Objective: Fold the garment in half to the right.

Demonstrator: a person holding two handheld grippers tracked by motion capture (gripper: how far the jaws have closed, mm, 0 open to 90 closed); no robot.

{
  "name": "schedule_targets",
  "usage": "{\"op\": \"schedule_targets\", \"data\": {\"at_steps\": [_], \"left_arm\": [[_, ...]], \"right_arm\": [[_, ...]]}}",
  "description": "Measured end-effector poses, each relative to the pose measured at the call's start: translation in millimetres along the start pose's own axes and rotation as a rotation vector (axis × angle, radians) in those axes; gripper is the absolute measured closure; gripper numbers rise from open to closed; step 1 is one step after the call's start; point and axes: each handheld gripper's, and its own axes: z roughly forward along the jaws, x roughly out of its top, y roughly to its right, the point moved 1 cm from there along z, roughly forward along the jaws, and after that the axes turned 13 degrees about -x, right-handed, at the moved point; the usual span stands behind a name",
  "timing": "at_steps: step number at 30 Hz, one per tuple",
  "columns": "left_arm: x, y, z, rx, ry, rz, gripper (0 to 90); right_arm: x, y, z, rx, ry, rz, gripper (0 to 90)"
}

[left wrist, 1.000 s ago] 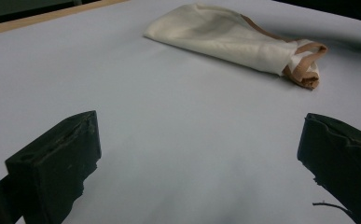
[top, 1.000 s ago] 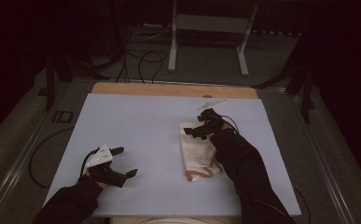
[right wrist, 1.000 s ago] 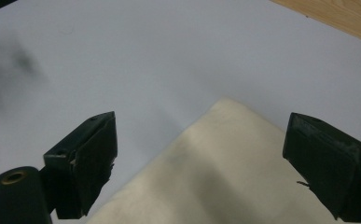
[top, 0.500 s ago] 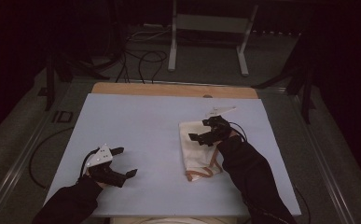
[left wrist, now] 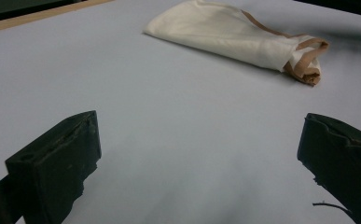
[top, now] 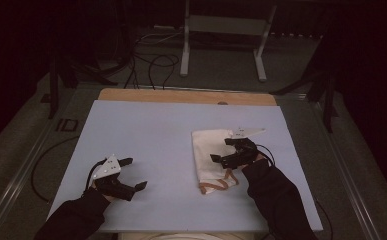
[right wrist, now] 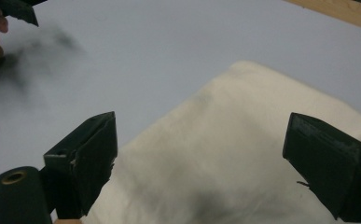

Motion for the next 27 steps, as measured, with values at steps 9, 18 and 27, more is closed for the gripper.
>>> {"op": "schedule_targets", "data": {"at_steps": [9, 18, 27], "left_arm": [[-0.1, -0.2, -0.2, 0.0, -0.003, 0.0, 0.4], [-0.3, -0.4, -1.1, 0.001, -0.007, 0.002, 0.4], [-0.4, 0.9, -0.1, -0.005, -0.016, 0.005, 0.4]], "right_arm": [[-27.0, 5.0, -14.6, -0.01, 0.006, 0.032, 9.8], [-53.1, 10.2, -33.1, -0.057, 0.007, 0.063, 9.8], [-78.3, 11.0, -42.9, -0.113, -0.014, 0.058, 9.5]]}}
